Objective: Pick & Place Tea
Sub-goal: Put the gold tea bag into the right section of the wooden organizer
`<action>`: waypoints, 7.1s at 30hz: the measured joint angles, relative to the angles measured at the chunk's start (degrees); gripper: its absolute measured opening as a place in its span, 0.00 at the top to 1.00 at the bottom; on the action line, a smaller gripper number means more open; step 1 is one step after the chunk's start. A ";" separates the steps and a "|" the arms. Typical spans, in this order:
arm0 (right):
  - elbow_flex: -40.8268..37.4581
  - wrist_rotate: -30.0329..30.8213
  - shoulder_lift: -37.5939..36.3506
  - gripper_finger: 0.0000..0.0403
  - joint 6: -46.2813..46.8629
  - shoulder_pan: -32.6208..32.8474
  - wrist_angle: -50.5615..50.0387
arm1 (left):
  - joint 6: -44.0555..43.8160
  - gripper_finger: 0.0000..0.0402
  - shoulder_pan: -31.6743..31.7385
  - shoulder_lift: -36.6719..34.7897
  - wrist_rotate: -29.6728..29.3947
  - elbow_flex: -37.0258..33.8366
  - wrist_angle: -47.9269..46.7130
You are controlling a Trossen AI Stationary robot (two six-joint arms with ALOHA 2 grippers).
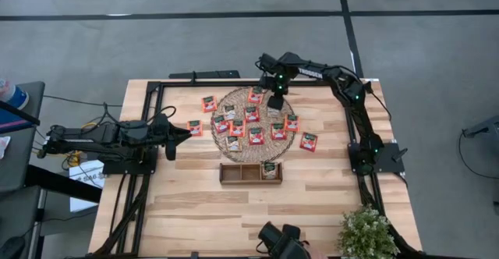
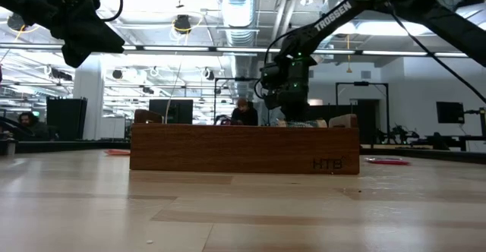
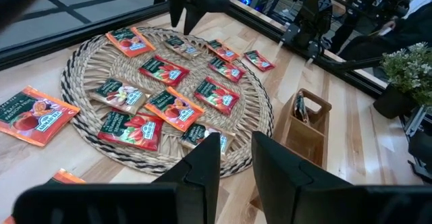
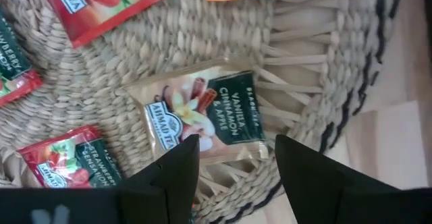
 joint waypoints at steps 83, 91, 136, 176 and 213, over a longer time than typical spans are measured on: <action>5.42 0.49 7.35 0.82 3.07 -0.95 -3.22 | -1.51 0.81 -0.02 0.01 0.00 0.00 1.27; 6.95 3.71 7.37 0.92 2.87 -0.88 -6.01 | -1.51 0.81 0.00 0.01 0.00 0.00 1.27; 28.04 9.55 -7.82 1.00 11.56 23.10 -24.53 | -1.46 0.81 -0.01 0.00 3.32 0.00 1.25; 2.36 4.05 -17.92 1.00 26.60 46.93 -23.28 | -1.63 0.81 0.00 0.01 3.32 0.00 1.30; 2.40 2.77 -12.39 1.00 23.48 45.34 -14.18 | -1.79 0.81 0.00 0.01 3.32 0.00 1.33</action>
